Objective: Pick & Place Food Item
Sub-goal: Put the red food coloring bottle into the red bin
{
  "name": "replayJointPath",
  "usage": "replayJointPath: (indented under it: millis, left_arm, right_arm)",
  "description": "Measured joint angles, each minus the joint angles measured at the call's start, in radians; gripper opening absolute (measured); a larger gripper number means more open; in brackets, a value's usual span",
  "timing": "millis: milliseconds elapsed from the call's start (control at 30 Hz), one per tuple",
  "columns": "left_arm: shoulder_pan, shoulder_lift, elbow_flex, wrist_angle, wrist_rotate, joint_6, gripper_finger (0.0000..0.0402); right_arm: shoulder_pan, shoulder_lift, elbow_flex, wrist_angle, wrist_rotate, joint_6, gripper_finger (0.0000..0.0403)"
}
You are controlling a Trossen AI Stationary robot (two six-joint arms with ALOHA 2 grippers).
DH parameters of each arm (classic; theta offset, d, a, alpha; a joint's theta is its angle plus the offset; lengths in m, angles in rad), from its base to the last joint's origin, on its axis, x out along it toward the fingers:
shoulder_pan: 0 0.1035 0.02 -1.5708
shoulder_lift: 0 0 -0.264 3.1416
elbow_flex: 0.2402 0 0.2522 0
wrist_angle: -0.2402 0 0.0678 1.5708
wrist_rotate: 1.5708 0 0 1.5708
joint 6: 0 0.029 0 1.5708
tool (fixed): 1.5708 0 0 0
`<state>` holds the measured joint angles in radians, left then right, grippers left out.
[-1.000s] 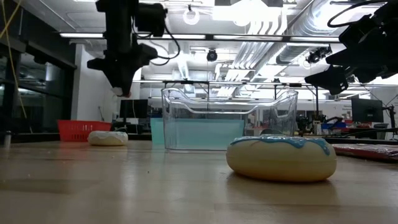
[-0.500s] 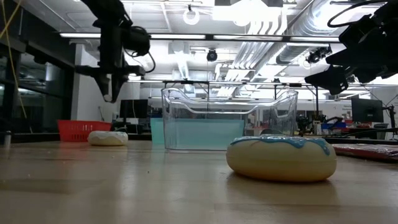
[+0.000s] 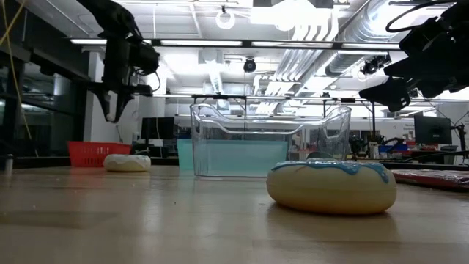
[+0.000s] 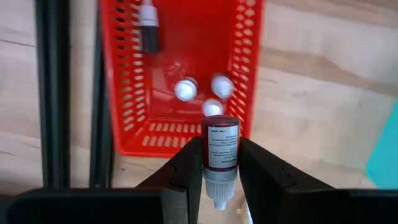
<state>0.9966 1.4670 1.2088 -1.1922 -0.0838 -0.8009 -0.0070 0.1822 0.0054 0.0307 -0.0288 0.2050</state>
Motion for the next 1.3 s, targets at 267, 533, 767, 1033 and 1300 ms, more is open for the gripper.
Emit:
replayJointPath:
  millis: [267, 533, 767, 1033, 1300]
  left_arm:
    - [0.064, 0.001, 0.000, 0.016, -0.001, -0.019, 0.0087]
    - [0.051, 0.061, 0.000, 0.022, -0.023, -0.073, 0.0087]
    - [0.041, 0.128, 0.000, 0.071, -0.033, -0.113, 0.0087]
    - [0.053, 0.159, -0.001, 0.188, -0.055, -0.067, 0.0087]
    - [0.063, 0.172, -0.001, 0.195, -0.102, -0.067, 0.0087]
  right_arm:
    - [0.000, 0.000, 0.000, 0.000, 0.000, 0.000, 0.0350]
    - [0.000, 0.000, 0.000, 0.000, 0.000, 0.000, 0.0350]
    - [0.000, 0.000, 0.000, 0.000, 0.000, 0.000, 0.0350]
    - [0.000, 0.000, 0.000, 0.000, 0.000, 0.000, 0.0350]
    - [0.000, 0.000, 0.000, 0.000, 0.000, 0.000, 0.0350]
